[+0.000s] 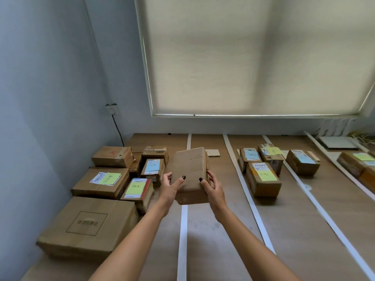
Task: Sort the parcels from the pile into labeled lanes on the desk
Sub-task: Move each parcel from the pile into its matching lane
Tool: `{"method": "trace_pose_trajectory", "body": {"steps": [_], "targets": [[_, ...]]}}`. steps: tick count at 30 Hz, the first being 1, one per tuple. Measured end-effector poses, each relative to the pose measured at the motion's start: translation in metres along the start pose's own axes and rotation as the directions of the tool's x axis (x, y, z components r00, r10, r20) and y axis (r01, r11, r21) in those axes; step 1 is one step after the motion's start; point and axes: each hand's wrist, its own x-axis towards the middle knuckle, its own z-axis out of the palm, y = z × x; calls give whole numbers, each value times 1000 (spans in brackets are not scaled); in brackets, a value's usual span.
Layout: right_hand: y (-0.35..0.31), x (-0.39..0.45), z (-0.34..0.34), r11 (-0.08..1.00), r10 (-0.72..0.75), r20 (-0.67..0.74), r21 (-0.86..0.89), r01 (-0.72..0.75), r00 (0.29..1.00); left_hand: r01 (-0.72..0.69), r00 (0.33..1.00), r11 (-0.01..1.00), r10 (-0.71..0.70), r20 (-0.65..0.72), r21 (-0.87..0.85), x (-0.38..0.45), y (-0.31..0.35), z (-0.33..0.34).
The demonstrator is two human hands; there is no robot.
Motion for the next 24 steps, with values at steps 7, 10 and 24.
{"method": "trace_pose_trajectory", "body": {"steps": [7,10,24], "targets": [[-11,-13,-28,993,39,-64,116,-31,997,1,1000,992,-2,-3,-126,-7,12,18],[-15,-9,-35,994,50,-86,100,-41,995,1,1000,992,1,15,-123,-3,16,22],[-11,10,-47,999,31,-84,-16,-33,996,49,993,989,-34,109,-139,17,2,44]]}}
